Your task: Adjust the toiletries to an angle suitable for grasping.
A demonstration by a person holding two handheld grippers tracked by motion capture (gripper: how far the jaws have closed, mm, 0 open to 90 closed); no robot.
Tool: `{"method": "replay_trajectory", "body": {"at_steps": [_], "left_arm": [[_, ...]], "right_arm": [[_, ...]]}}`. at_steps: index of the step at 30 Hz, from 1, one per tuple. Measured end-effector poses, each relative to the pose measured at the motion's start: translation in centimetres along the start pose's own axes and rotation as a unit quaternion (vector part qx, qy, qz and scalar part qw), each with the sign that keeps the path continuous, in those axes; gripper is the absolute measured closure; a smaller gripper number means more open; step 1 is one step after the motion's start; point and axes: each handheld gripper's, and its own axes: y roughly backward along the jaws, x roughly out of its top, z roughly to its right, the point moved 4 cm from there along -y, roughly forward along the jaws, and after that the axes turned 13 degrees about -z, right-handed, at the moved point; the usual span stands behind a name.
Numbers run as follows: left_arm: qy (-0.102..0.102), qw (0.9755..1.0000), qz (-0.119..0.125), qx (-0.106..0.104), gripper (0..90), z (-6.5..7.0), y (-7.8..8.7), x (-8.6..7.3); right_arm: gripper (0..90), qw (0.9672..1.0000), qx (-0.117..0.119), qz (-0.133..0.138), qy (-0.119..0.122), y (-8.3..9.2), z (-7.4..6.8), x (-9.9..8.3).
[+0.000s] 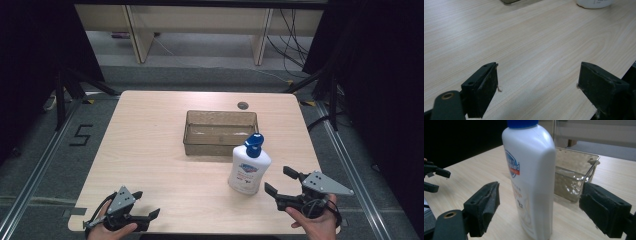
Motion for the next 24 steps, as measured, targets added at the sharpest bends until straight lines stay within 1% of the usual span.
{"method": "replay_trajectory", "body": {"at_steps": [1,3,4,5,6,7,8,10,13,14,16,17,18,19,20,21,22,23,24], "left_arm": [[0.002,1.0000,0.002,-0.001,15.6,0.0,0.0,0.0],[0.002,1.0000,0.003,-0.001,15.6,0.0,0.0,0.0],[0.002,1.0000,0.003,-0.001,15.6,0.0,0.0,0.0],[0.003,1.0000,0.003,-0.001,15.6,0.0,0.0,0.0],[0.003,1.0000,0.003,-0.001,15.6,0.1,0.0,0.0],[0.003,1.0000,0.002,-0.001,15.6,0.1,0.0,0.0],[0.000,1.0000,0.000,0.000,15.6,0.0,0.0,0.0],[0.000,1.0000,0.000,0.000,15.6,0.0,0.0,0.0],[-0.001,1.0000,-0.002,0.003,15.6,-0.1,0.0,0.0],[-0.002,1.0000,-0.005,0.002,15.6,-0.1,0.1,-0.1],[-0.005,1.0000,-0.004,0.002,15.6,-0.1,0.1,0.0],[-0.005,1.0000,-0.004,0.002,15.6,-0.1,0.1,0.0],[0.000,1.0000,0.000,0.000,15.6,0.0,0.0,0.0],[-0.003,1.0000,-0.002,0.001,15.6,-0.1,0.1,0.0],[-0.007,1.0000,-0.006,0.002,15.6,-0.1,0.1,0.0],[-0.005,1.0000,-0.004,0.002,15.6,-0.1,0.1,0.0],[-0.006,1.0000,-0.005,0.002,15.6,-0.1,0.1,0.0],[-0.006,1.0000,-0.005,0.002,15.7,-0.1,0.1,0.0],[-0.007,1.0000,-0.004,0.003,15.6,-0.1,0.1,0.0]], "right_arm": [[16.9,0.9999,0.005,0.010,-0.001,-0.2,-0.1,0.1],[17.2,1.0000,0.006,0.006,-0.005,-0.1,-0.1,0.1],[18.0,0.9999,0.006,0.007,0.005,-0.1,0.0,0.3],[18.1,0.9999,0.009,0.006,-0.002,0.0,-0.2,0.3],[18.1,0.9999,0.005,0.006,0.009,0.0,-0.1,0.4],[18.2,0.9998,-0.002,0.013,0.014,0.0,0.0,0.6],[18.2,0.9999,0.011,0.008,0.003,0.1,-0.2,0.6],[18.2,0.9999,0.010,0.011,0.006,0.1,-0.1,0.6],[18.2,0.9998,0.013,0.016,-0.002,0.3,-0.1,1.0],[18.2,0.9999,0.012,0.010,-0.005,0.4,-0.2,1.0],[18.2,0.9997,0.016,0.019,0.008,0.3,-0.2,1.4],[18.2,0.9997,0.016,0.019,0.008,0.3,-0.2,1.4],[18.2,0.9997,0.016,0.019,0.008,0.4,-0.4,1.7],[18.2,0.9997,0.018,0.014,-0.001,0.5,-0.6,1.8],[18.2,0.9995,0.019,0.022,0.009,0.4,-0.6,2.0],[18.2,0.9996,0.017,0.020,0.012,0.5,-0.6,2.2],[18.3,0.9994,0.015,0.026,0.020,0.5,-0.6,2.4],[18.4,0.9994,0.014,0.024,0.020,0.5,-0.6,2.6],[18.6,0.9994,0.019,0.024,0.012,0.5,-0.7,2.8]]}}
